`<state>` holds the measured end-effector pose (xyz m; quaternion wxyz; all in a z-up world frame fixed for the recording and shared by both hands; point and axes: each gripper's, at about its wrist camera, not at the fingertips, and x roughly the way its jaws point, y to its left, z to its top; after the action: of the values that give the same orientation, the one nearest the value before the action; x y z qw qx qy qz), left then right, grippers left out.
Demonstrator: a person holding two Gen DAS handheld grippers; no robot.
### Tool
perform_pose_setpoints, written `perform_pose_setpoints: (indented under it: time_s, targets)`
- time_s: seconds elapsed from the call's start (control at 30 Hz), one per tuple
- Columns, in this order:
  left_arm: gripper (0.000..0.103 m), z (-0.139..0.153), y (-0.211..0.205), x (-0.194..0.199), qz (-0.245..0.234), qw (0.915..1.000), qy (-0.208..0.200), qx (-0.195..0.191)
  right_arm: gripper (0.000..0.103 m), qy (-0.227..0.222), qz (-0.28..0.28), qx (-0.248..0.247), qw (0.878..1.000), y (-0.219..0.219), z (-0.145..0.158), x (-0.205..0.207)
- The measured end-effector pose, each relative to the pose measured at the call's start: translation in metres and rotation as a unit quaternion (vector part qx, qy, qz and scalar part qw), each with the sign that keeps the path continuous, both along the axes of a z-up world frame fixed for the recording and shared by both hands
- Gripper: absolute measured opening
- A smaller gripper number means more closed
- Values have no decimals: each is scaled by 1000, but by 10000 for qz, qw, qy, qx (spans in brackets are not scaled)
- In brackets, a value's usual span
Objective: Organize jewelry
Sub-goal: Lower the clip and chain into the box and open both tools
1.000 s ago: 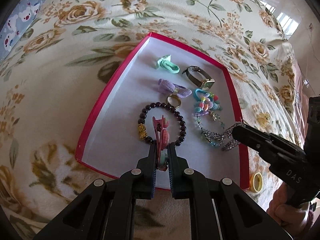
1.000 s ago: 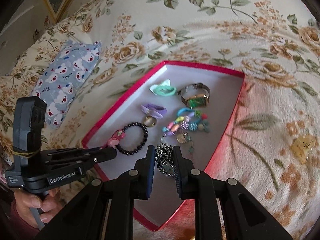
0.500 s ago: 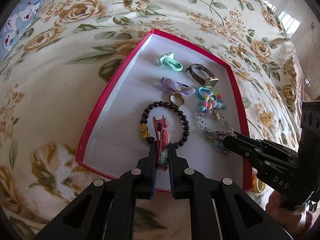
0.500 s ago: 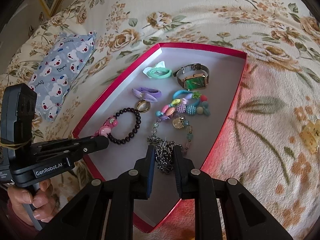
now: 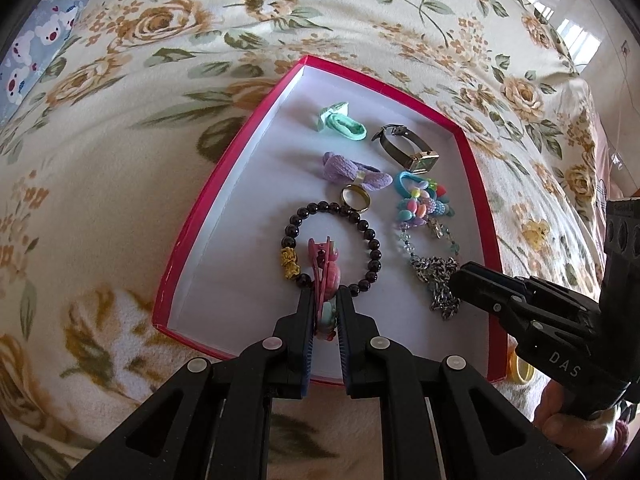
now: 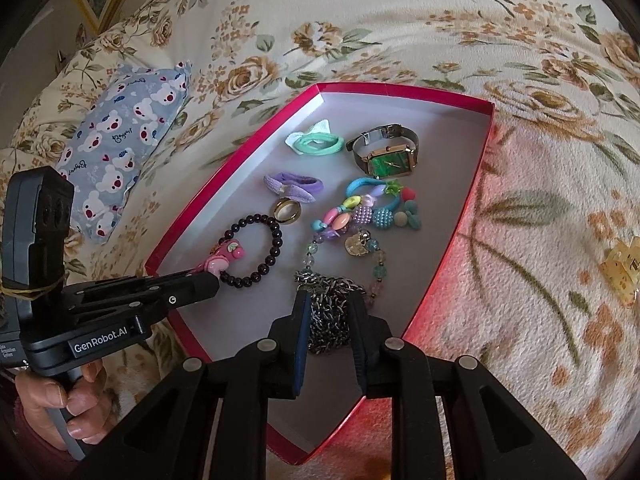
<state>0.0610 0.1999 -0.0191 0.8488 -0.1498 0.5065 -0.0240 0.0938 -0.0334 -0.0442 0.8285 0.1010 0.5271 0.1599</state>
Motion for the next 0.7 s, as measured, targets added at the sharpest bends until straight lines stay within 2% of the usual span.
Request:
perform_pose_setpoints:
  time_s: [0.1,0.4,0.47,0.53,0.7]
  targets:
    - [12,0,0,1,13,10000,12,12,21,-3,8,-11,10000,0,0,0]
    - [23,2,-4,0,-5,9998,-19,192,33,-56,-8,121,9999,-3,3,-1]
    - [28,3,-4,-1,12,9998,-25,191,36,-93,-36,168,9998,-5,6,-1]
    - [40,3,-4,-1,34,9997,-33,245,41,-116,-61,226,9997,-6,8,-1]
    - [42,4,-5,-2,27,9996,-54,272,50,-211,-161,279,9993,-10,13,-2]
